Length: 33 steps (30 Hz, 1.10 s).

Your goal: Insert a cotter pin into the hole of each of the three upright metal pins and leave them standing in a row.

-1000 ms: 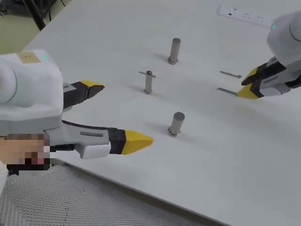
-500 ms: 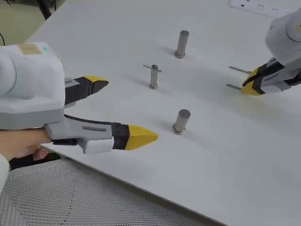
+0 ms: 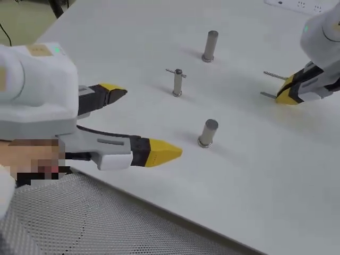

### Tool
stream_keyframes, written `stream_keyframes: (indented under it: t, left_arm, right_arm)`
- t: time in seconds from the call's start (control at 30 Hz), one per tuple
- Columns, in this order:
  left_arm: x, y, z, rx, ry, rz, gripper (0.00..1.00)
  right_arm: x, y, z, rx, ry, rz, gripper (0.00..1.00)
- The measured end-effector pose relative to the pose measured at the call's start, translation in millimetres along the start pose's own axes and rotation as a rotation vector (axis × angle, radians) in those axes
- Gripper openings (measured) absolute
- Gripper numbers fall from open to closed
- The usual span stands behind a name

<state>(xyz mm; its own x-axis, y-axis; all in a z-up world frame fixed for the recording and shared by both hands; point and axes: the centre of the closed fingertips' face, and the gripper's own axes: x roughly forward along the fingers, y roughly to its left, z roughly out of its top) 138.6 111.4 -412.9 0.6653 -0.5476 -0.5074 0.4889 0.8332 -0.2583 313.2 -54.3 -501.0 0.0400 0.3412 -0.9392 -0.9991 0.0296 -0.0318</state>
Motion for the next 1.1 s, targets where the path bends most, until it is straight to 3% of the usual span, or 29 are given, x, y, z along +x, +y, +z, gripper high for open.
stream_keyframes:
  t: [0.1,0.2,0.3,0.47,0.57,0.67,0.7,0.8,0.87,0.93,1.1]
  left_arm:
    - [0.3,0.5,-0.3,0.005,0.001,0.0,0.92]
    - [1.7,-1.5,0.5,0.012,0.0,-0.004,0.92]
    - [2.7,-3.4,1.8,0.016,-0.002,-0.004,0.92]
    - [2.6,-2.3,3.9,0.026,-0.015,-0.006,0.92]
    - [2.6,-3.1,5.5,0.034,-0.023,-0.01,0.92]
    - [2.3,-0.2,8.5,0.048,-0.048,-0.012,0.91]
    - [2.1,1.6,11.7,0.067,-0.071,-0.006,0.9]
    - [1.6,0.8,13.1,0.046,-0.086,-0.023,0.9]
    - [2.7,0.5,13.2,0.049,-0.087,-0.03,0.9]
    - [4.3,-0.6,12.3,0.058,-0.081,-0.04,0.9]
    - [7.4,-8.8,17.2,0.068,-0.096,-0.077,0.87]
  right_arm:
    - [1.2,-6.7,0.6,0.029,0.005,-0.012,0.0]
    - [-0.2,-0.5,1.0,0.031,0.013,-0.009,0.0]
    - [-1.2,-0.6,0.6,-0.018,0.019,-0.01,0.0]
    - [-1.6,2.0,1.5,-0.007,0.026,-0.02,0.0]
    - [-1.9,2.1,2.9,-0.064,0.007,-0.04,0.0]
    - [-1.3,-3.5,1.3,-0.05,0.006,-0.051,0.0]
    - [-2.3,-4.2,1.2,-0.061,0.002,-0.058,0.0]
    - [-7.3,-4.1,6.2,-0.069,-0.031,-0.069,0.0]
    - [-14.3,-5.0,4.3,-0.114,-0.009,-0.104,0.0]
    - [-17.0,-0.7,2.0,-0.122,0.01,-0.105,0.0]
    - [-29.7,8.6,8.2,-0.124,-0.035,-0.127,0.0]
